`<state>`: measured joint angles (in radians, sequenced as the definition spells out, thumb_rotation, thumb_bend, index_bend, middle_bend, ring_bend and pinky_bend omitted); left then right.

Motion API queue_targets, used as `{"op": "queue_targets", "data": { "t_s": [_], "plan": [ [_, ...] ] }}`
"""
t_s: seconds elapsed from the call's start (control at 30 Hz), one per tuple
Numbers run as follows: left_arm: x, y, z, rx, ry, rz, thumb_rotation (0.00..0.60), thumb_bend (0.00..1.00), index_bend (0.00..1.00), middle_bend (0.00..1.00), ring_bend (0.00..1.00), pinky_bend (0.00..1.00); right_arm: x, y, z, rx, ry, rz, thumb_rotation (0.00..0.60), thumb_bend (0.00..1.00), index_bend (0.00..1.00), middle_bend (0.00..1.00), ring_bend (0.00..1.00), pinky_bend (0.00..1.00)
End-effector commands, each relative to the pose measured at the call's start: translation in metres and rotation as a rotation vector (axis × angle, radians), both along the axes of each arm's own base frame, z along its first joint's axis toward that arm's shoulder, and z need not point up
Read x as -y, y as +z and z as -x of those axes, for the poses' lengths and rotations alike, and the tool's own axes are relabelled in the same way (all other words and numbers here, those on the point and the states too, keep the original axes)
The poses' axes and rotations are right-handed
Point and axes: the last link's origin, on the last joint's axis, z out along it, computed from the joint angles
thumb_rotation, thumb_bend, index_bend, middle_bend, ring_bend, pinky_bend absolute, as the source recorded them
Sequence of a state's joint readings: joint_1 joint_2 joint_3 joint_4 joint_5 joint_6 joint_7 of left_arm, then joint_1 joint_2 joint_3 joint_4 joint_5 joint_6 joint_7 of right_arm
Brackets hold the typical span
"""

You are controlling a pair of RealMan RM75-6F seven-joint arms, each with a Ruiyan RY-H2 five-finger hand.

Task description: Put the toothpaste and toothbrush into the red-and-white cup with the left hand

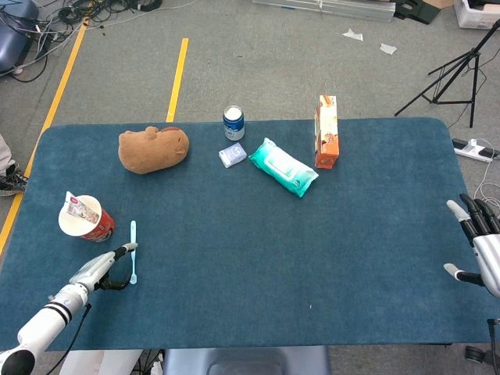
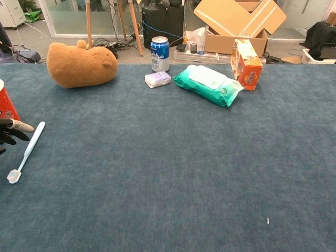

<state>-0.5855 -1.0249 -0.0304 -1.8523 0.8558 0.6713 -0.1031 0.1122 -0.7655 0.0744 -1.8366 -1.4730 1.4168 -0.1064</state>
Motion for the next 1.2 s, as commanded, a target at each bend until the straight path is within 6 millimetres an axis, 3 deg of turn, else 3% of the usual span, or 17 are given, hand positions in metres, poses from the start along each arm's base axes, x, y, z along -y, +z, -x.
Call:
{"op": "queue_targets", "data": {
  "t_s": [0.03,0.73,1.2],
  "plan": [
    [-0.001,-0.001,0.001,-0.005,0.003,0.005,0.600,0.52,0.03,0.12,0.10,0.04,0.000,-0.001,0.001,0.000,-0.002,-0.002,0.600,0.00,0.00,0.00,0.00,0.32],
    [-0.003,-0.019,-0.001,-0.005,-0.002,0.038,0.600,0.52,0.03,0.11,0.10,0.02,-0.001,-0.002,0.006,0.006,-0.015,-0.007,0.600,0.00,0.00,0.00,0.00,0.32],
    [-0.004,-0.019,-0.001,-0.012,-0.002,0.036,0.600,0.52,0.03,0.11,0.10,0.02,-0.001,-0.003,0.009,0.010,-0.019,-0.012,0.600,0.00,0.00,0.00,0.00,0.32]
  ]
}}
